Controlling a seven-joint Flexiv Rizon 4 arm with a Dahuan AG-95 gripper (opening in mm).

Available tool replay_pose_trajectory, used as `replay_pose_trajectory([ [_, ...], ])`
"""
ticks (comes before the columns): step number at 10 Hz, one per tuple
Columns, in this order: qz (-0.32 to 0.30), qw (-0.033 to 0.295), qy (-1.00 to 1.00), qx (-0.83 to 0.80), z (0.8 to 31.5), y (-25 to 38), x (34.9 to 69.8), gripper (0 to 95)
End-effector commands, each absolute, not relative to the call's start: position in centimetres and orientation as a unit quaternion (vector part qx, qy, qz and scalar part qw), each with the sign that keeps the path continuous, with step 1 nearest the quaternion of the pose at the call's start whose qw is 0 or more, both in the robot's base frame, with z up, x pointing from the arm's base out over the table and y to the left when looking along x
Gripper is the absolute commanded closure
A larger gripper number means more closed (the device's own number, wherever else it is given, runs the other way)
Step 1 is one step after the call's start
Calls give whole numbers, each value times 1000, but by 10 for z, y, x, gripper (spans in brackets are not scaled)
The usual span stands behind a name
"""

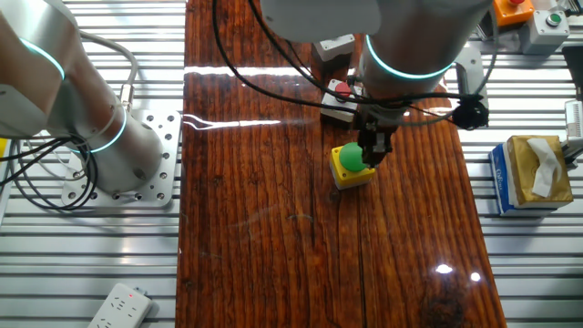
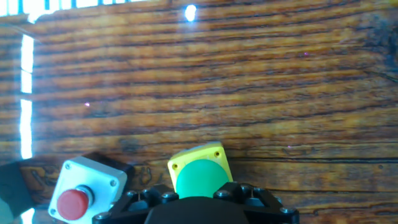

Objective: Press three buttons from left to right in sequence

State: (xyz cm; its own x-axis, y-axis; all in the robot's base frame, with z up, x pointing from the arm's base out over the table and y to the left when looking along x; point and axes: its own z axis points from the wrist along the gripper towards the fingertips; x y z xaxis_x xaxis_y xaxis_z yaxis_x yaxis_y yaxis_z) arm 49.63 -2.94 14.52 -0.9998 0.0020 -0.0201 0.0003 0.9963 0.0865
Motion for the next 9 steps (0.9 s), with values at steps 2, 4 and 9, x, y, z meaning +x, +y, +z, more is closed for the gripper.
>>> replay_pose_trajectory([
  [2,49,10,999,0,147,-28,504,190],
  [4,48,13,999,3,147,-28,505,190],
  [9,94,7,995,13,149,-42,508,190],
])
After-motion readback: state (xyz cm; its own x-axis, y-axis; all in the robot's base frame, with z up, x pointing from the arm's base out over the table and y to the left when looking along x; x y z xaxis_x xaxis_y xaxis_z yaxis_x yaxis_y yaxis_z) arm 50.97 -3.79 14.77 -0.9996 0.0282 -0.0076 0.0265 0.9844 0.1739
